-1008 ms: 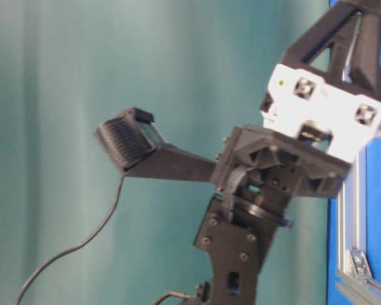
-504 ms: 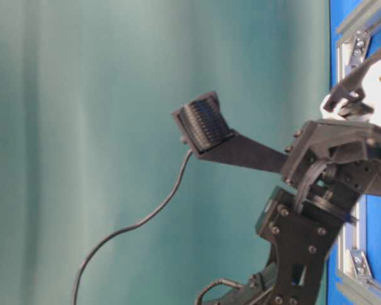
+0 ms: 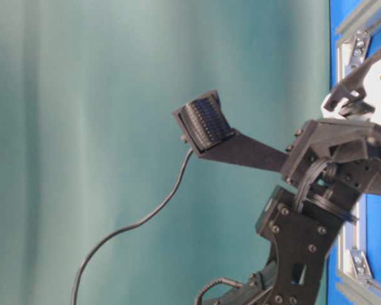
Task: Insert the wire through the string loop located on the right side.
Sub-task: 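Close the left gripper on the USB plug beyond the loop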
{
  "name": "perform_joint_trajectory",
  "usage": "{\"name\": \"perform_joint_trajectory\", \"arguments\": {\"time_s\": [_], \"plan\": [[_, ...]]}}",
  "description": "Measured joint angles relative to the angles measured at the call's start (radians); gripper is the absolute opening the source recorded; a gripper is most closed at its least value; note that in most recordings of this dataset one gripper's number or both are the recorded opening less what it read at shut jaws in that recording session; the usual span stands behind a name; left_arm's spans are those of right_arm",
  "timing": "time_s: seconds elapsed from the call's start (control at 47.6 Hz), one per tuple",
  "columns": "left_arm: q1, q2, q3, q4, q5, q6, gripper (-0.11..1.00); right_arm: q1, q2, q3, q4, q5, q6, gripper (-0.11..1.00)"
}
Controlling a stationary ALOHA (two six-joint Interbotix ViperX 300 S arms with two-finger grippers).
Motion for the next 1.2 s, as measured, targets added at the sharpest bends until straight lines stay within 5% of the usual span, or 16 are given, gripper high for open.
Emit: {"name": "perform_joint_trajectory", "arguments": {"time_s": [1.196], "plan": [[0.002,0.009,-0.002,0.0,0.002,0.002,0.83,0.0,0.0,0.0,0.002,0.0,0.0,-0.03]]}}
